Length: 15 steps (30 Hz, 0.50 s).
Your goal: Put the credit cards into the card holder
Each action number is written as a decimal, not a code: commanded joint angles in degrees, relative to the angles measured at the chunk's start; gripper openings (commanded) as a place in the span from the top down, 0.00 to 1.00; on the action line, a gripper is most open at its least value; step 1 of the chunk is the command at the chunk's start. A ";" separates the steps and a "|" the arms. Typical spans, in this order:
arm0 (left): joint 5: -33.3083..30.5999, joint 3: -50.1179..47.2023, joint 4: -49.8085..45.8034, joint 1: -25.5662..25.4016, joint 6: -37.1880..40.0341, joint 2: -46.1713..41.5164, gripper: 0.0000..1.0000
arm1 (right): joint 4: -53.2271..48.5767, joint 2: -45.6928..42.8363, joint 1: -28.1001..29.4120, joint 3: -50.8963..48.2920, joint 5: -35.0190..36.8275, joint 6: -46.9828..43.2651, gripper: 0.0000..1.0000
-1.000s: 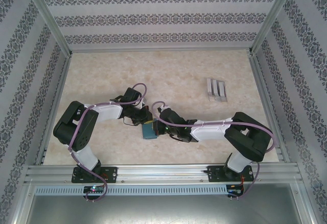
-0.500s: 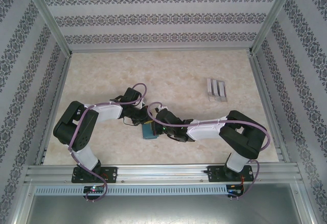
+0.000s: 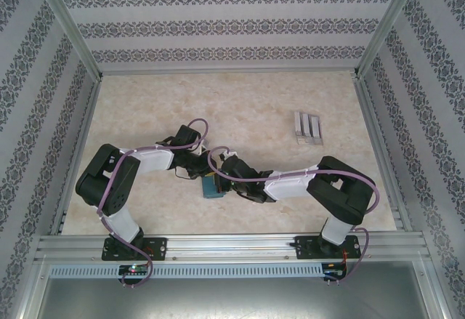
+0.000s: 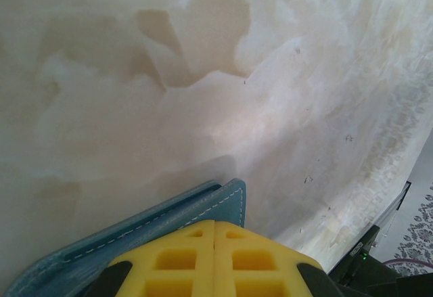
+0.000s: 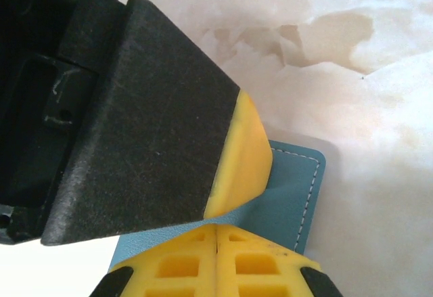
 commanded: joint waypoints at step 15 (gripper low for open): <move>-2.22 -2.89 -0.11 1.18 -0.80 2.48 1.00 | -9.01 3.61 0.53 2.80 -5.84 -2.18 1.00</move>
